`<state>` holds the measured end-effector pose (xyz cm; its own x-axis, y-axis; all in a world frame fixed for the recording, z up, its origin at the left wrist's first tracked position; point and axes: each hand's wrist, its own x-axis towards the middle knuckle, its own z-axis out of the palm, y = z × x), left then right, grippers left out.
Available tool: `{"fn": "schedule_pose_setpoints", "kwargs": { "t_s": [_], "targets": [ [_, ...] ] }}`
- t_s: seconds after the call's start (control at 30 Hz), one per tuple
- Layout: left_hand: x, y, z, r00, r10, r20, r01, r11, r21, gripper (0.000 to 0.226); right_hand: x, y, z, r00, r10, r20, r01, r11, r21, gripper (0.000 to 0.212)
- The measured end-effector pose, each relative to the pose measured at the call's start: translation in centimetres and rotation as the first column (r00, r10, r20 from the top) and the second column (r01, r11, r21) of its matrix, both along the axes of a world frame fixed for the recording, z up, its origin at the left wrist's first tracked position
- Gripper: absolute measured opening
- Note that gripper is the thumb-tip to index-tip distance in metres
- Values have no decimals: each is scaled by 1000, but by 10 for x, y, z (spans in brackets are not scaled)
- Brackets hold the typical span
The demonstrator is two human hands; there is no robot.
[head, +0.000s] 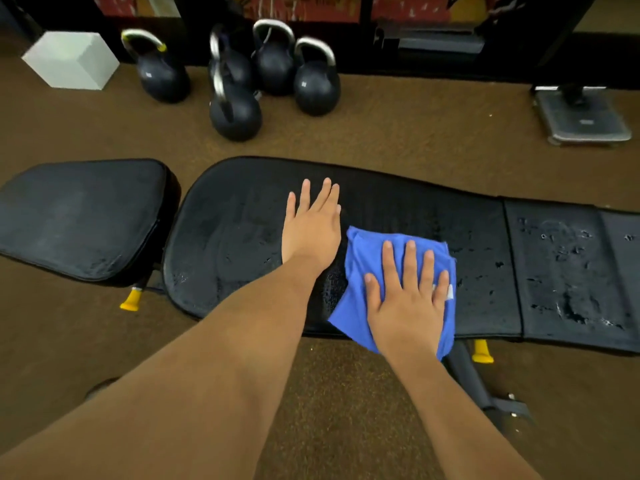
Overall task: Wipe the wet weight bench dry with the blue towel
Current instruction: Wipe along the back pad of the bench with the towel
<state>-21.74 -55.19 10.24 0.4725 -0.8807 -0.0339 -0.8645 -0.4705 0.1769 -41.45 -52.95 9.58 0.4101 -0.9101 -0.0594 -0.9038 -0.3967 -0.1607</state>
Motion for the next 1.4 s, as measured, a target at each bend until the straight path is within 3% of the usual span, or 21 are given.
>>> {"fn": "schedule_pose_setpoints", "kwargs": {
  "t_s": [0.33, 0.43, 0.67, 1.0, 1.4],
  "targets": [
    [-3, -3, -5, 999, 23, 43, -22, 999, -28, 66, 68, -166, 1, 999, 38, -2, -38, 996, 86, 64],
    [-2, -4, -6, 999, 20, 27, -19, 1000, -24, 65, 61, -153, -2, 999, 49, 9, -50, 996, 70, 64],
    [-2, -3, -5, 1000, 10, 19, -10, 1000, -25, 66, -15, 2, 3, 996, 77, -36, -78, 997, -19, 66],
    [-4, -4, -5, 998, 14, 60, -13, 1000, -11, 65, 46, -134, -3, 998, 63, -20, -62, 998, 31, 64],
    [0, -6, -14, 999, -19, 49, 21, 999, -46, 65, 59, -162, -9, 996, 84, 4, -83, 996, -28, 65]
  ]
}}
